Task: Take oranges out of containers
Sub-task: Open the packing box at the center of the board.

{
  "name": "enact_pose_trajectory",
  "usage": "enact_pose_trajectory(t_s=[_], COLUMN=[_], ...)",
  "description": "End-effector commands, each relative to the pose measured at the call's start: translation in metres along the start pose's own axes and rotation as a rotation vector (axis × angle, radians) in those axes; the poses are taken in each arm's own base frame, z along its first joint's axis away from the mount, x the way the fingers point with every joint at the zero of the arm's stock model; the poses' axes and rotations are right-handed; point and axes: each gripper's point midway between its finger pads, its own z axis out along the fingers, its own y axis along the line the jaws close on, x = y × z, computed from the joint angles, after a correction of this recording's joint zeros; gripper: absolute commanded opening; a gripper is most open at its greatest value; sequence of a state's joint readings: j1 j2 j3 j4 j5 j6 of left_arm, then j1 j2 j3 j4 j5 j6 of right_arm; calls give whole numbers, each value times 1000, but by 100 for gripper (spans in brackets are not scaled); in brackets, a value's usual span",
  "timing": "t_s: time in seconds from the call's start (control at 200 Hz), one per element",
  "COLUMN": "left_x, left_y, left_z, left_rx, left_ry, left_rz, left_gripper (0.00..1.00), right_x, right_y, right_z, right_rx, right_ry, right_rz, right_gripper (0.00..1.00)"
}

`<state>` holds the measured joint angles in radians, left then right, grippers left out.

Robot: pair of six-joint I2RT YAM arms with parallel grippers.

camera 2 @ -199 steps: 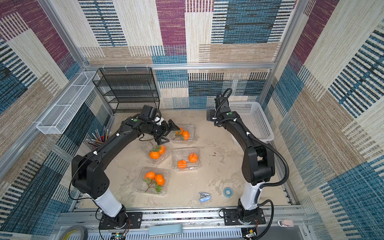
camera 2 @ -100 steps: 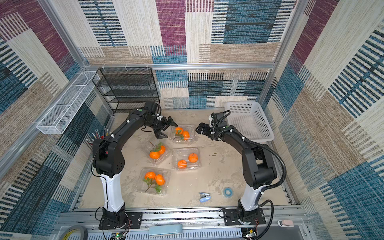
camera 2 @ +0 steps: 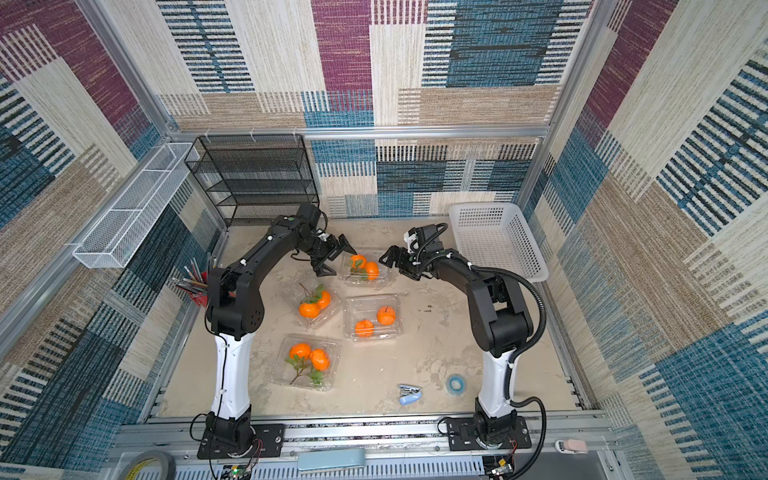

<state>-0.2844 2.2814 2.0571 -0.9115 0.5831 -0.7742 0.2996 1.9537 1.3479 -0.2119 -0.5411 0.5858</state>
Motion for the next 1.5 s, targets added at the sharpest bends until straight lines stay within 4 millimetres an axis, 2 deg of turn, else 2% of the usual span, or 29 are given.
enact_pose_trajectory(t_s=[0.0,0.11,0.225,0.341,0.516,0.611,0.811,0.987,1.132,1.292,1.387,1.497], left_x=[0,-5,-13,-20,-24,-22,-12,-11,-7,-4,-3,1], left_y=[3,1,-11,-15,-24,-32,-60,-57,-47,-34,-32,-32], left_z=[6,5,5,14,25,28,34,38,31,24,20,20], left_rx=[9,13,55,84,98,114,158,145,118,84,75,77], left_ry=[30,21,-2,6,10,10,15,17,13,12,5,13], left_rz=[50,56,69,33,38,34,79,76,80,87,84,81], left_gripper=[100,100,100,100,100,100,100,99,99,100,100,99], right_x=[0,-2,-8,-10,-18,-22,-30,-32,-34,-34,-31,-25], right_y=[9,10,12,7,-1,-2,-18,-22,-18,-26,-34,-28], right_z=[9,10,13,22,23,16,-5,-19,-35,-54,-58,-54], right_rx=[-40,-31,-29,-15,-10,-12,-7,-13,-15,-17,-33,-114], right_ry=[-4,-6,-6,14,2,-4,-29,-40,-68,-99,-101,-78], right_rz=[-4,-6,-25,-25,-13,-16,22,51,60,69,60,19], right_gripper=[86,83,82,77,72,70,68,69,81,89,89,87])
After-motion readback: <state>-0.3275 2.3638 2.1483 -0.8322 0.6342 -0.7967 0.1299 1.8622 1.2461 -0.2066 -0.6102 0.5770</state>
